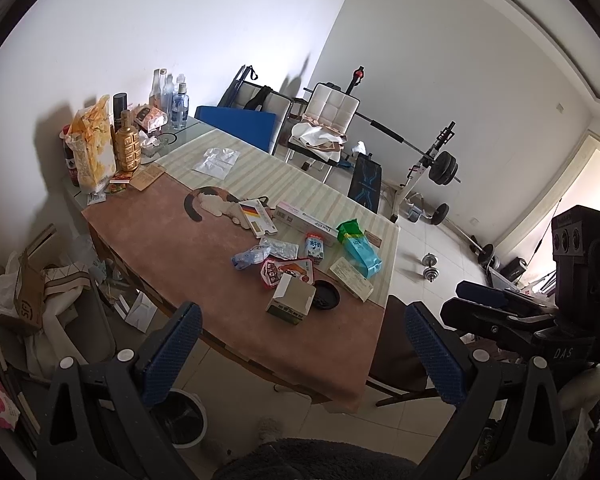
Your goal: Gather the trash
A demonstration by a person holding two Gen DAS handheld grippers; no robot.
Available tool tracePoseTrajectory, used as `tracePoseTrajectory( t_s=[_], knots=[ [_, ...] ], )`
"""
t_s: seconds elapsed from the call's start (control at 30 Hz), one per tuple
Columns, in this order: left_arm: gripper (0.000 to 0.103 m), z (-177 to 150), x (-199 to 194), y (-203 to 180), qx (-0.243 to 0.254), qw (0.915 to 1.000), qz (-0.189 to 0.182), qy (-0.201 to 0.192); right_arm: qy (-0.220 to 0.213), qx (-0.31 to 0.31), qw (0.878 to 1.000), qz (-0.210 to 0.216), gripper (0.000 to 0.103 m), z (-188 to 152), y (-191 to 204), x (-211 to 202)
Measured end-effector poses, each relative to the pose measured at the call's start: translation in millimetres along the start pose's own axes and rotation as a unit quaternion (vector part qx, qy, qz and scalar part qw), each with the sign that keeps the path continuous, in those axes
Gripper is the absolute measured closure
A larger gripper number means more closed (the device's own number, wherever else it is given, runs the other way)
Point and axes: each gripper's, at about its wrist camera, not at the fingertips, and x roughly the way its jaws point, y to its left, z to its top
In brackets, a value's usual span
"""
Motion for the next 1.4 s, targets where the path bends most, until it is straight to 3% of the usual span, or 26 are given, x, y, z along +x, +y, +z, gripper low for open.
tracePoseTrajectory(
  t_s=[1.4],
  knots=[
    [0.0,-4,3,-10,0.002,1.0,-0.002,0.001,-0.004,0.002,1.0,0.001,0.0,-2,-3,-6]
  ],
)
